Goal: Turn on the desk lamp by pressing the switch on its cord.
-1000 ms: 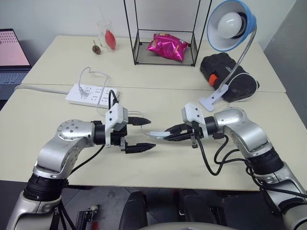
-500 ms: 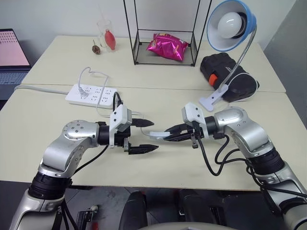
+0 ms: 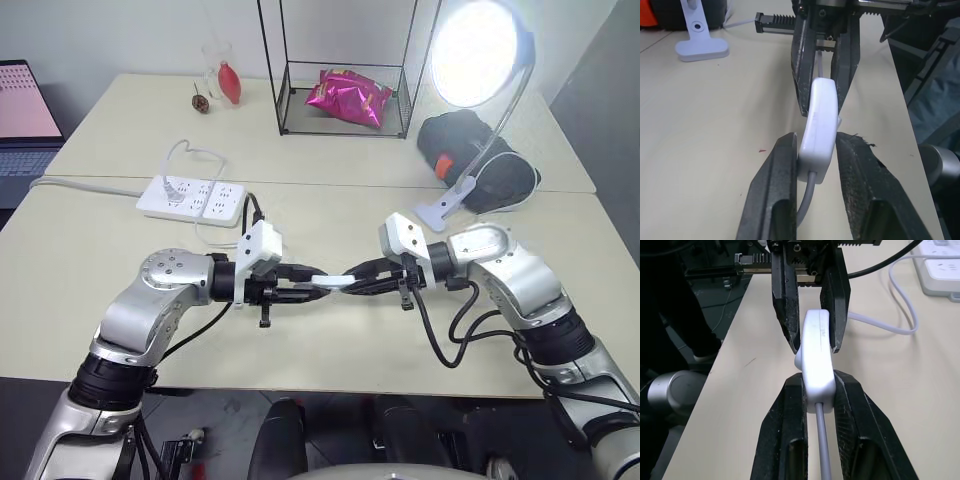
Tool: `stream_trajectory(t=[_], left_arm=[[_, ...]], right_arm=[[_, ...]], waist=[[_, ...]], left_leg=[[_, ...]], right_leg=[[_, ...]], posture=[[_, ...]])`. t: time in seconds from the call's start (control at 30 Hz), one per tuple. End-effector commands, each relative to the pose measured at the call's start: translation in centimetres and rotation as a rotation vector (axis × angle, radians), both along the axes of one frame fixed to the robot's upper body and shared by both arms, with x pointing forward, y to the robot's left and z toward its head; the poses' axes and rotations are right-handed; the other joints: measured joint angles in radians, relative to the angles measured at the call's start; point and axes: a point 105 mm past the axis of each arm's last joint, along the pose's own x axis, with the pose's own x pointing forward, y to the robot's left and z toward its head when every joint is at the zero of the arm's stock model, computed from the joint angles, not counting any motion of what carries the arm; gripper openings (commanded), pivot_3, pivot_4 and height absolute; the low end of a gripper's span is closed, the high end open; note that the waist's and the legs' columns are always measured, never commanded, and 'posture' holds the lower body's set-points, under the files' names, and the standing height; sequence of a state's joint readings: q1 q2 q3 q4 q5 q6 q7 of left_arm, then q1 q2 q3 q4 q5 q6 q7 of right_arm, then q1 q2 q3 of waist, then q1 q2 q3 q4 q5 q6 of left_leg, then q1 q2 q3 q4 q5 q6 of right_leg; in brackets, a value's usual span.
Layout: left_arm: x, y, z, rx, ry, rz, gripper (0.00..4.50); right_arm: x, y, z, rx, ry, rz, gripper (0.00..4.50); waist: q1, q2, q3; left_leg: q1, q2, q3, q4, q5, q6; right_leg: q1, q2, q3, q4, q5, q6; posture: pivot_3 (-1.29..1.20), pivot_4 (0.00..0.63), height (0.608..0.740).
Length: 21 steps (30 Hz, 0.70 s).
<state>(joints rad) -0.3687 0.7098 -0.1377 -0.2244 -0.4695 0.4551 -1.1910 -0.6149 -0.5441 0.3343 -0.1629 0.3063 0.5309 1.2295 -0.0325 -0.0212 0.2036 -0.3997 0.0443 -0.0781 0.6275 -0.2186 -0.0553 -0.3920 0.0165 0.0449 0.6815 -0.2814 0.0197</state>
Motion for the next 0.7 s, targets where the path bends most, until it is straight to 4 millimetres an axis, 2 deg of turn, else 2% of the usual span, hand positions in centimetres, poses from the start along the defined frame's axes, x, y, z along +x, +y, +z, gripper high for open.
stream_trajectory(t=[0.03, 0.37, 0.43, 0.5, 0.7], left_arm=[[0.59, 0.05, 0.39, 0.003, -0.043, 0.021, 0.67], [0.84, -0.18, 1.02, -0.016, -0.095, 0.024, 0.64], [0.99, -0.13, 0.97, -0.01, -0.116, 0.026, 1.34], [1.1, -0.08, 0.98, -0.006, -0.135, 0.025, 1.61], [0.75, 0.75, 0.78, 0.029, -0.149, 0.02, 2.96]], right_arm=[[-0.68, 0.68, 1.98, 0.046, -0.067, 0.048, 0.35], [-0.73, 0.88, 2.04, 0.046, -0.071, 0.058, 0.35], [-0.75, 0.9, 2.02, 0.045, -0.071, 0.06, 0.35], [-0.75, 0.91, 2.0, 0.044, -0.071, 0.062, 0.35], [-0.5, 0.83, 1.68, 0.035, -0.072, 0.061, 0.35]], waist=[[0.0, 0.0, 0.0], [0.0, 0.0, 0.0], [0.0, 0.0, 0.0], [0.0, 0.0, 0.0], [0.0, 0.0, 0.0]], left_leg=[[0.0, 0.0, 0.0, 0.0, 0.0, 0.0], [0.0, 0.0, 0.0, 0.0, 0.0, 0.0], [0.0, 0.0, 0.0, 0.0, 0.0, 0.0], [0.0, 0.0, 0.0, 0.0, 0.0, 0.0], [0.0, 0.0, 0.0, 0.0, 0.0, 0.0]], right_leg=[[0.0, 0.0, 0.0, 0.0, 0.0, 0.0], [0.0, 0.0, 0.0, 0.0, 0.0, 0.0], [0.0, 0.0, 0.0, 0.0, 0.0, 0.0], [0.0, 0.0, 0.0, 0.0, 0.0, 0.0], [0.0, 0.0, 0.0, 0.0, 0.0, 0.0]], posture=[[0.0, 0.15, 0.74], [0.0, 0.15, 0.74], [0.0, 0.15, 0.74], [0.0, 0.15, 0.74], [0.0, 0.15, 0.74]])
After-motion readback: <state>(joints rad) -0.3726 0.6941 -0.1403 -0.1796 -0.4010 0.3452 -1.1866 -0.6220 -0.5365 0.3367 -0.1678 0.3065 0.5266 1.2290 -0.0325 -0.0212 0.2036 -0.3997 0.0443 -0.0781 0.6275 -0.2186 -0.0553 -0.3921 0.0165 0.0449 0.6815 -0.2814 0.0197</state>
